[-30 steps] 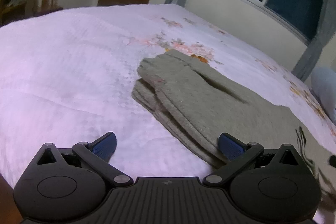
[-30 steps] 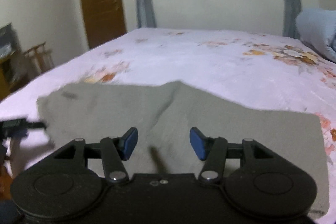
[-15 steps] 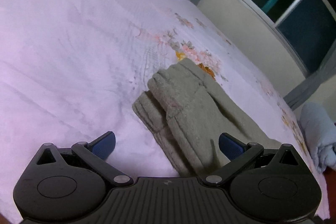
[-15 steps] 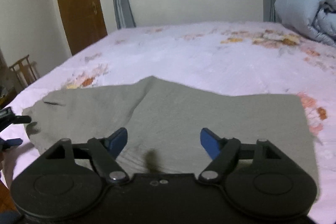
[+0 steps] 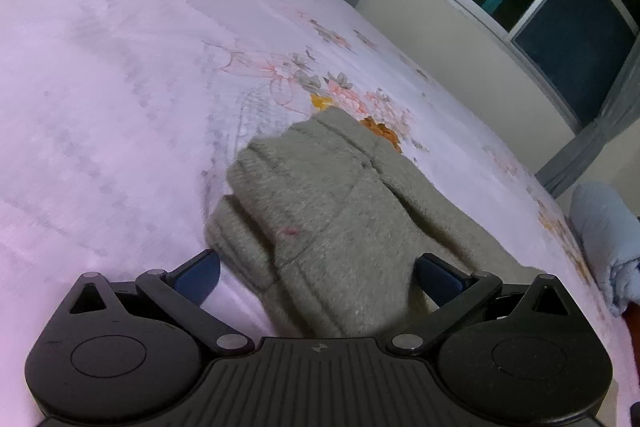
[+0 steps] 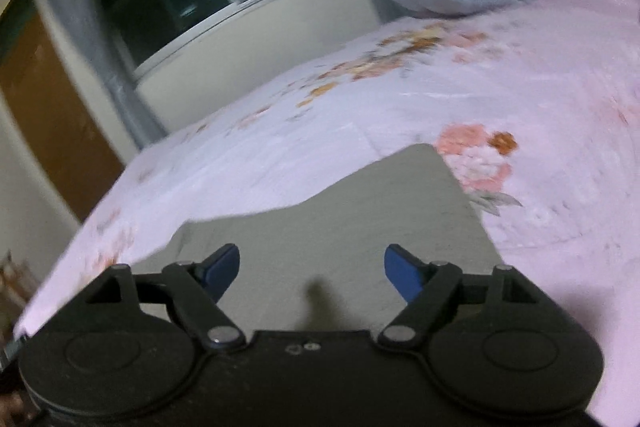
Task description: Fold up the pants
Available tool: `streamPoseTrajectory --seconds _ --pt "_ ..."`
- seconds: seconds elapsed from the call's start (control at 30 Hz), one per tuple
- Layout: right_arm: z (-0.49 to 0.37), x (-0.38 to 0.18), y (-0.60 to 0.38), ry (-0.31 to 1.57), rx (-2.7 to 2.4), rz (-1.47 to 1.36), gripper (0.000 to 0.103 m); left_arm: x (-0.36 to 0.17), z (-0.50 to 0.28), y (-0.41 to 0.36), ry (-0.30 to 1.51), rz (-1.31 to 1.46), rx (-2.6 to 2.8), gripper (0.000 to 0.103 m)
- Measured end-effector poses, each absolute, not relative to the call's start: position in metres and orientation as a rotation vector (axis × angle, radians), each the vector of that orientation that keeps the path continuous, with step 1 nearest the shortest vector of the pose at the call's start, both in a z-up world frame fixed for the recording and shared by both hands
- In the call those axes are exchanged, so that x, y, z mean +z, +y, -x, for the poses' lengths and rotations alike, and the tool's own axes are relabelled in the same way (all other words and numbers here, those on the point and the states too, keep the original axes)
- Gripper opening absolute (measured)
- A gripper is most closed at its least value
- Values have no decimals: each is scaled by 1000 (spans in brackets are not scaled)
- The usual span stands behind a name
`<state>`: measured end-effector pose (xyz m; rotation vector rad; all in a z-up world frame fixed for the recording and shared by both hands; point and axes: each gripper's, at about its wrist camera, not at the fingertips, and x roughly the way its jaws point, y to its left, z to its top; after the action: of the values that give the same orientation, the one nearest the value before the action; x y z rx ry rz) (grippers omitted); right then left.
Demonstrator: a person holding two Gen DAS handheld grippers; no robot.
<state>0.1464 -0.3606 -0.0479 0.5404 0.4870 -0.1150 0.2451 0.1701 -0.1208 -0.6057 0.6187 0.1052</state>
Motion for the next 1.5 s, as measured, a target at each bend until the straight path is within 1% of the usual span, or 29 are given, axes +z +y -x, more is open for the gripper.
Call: streamPoseTrajectory --seconds 0.13,0.23,0.27,0.3,0.33,0.4,0.43,0.5,0.6,0.73,0.83,0.9,0.97,1.03,1.07,1.1,1.13,1.2,1.27,1.33,1.37,1.43,1.5 --pt "-149 -59 -384 496 -168 -663 75 -121 -253 168 610 601 112 103" --pt "-147 -63 -388 488 -181 -684 74 -121 -255 166 606 584 105 102" --pt "-147 -63 -387 488 -183 -677 74 -121 -255 165 602 577 109 91" --pt "-147 -62 -386 488 -182 -669 74 -121 -253 165 597 571 117 78" --pt "-146 -62 -386 489 -180 -666 74 -121 -251 167 592 576 118 74" --pt "-147 -63 -387 486 -181 -665 74 -124 -248 171 576 608 92 53" --pt "-146 -63 -387 486 -182 -662 74 -126 -247 173 574 627 74 50" --pt "-145 -62 -386 490 -174 -647 74 -126 -247 172 572 637 57 40" --pt "-142 -59 -384 493 -158 -635 75 -120 -243 170 553 633 46 33" --pt "-142 -58 -377 523 -74 -635 76 -103 -235 170 509 652 8 31" --pt "-147 -59 -351 575 50 -574 75 -82 -229 168 480 623 -27 31" --pt "-152 -60 -324 603 99 -481 74 -67 -228 165 476 590 -51 31" --pt "-154 -60 -294 606 113 -337 76 -53 -227 162 479 563 -68 31" --pt "-155 -62 -272 609 142 -257 76 -42 -226 159 478 540 -81 31" --pt "-154 -62 -262 603 155 -223 77 -37 -226 158 477 529 -86 31" --pt "-155 -63 -252 607 150 -182 84 -32 -224 156 473 519 -92 31" --pt "-158 -66 -242 635 118 -122 88 -28 -223 154 470 510 -95 31" --pt "-165 -75 -223 693 60 18 90 -21 -220 152 464 502 -99 31" --pt "-166 -81 -210 695 29 89 93 -15 -217 148 458 489 -102 31" --pt "-167 -76 -207 699 5 83 93 -11 -213 145 456 473 -102 31" --pt "-164 -72 -209 671 -4 63 93 -10 -212 145 456 474 -105 31" --pt "-162 -69 -204 637 -22 65 95 -7 -207 145 455 468 -104 31" --pt "-171 -85 -196 722 -43 125 97 -7 -206 144 459 470 -106 31"
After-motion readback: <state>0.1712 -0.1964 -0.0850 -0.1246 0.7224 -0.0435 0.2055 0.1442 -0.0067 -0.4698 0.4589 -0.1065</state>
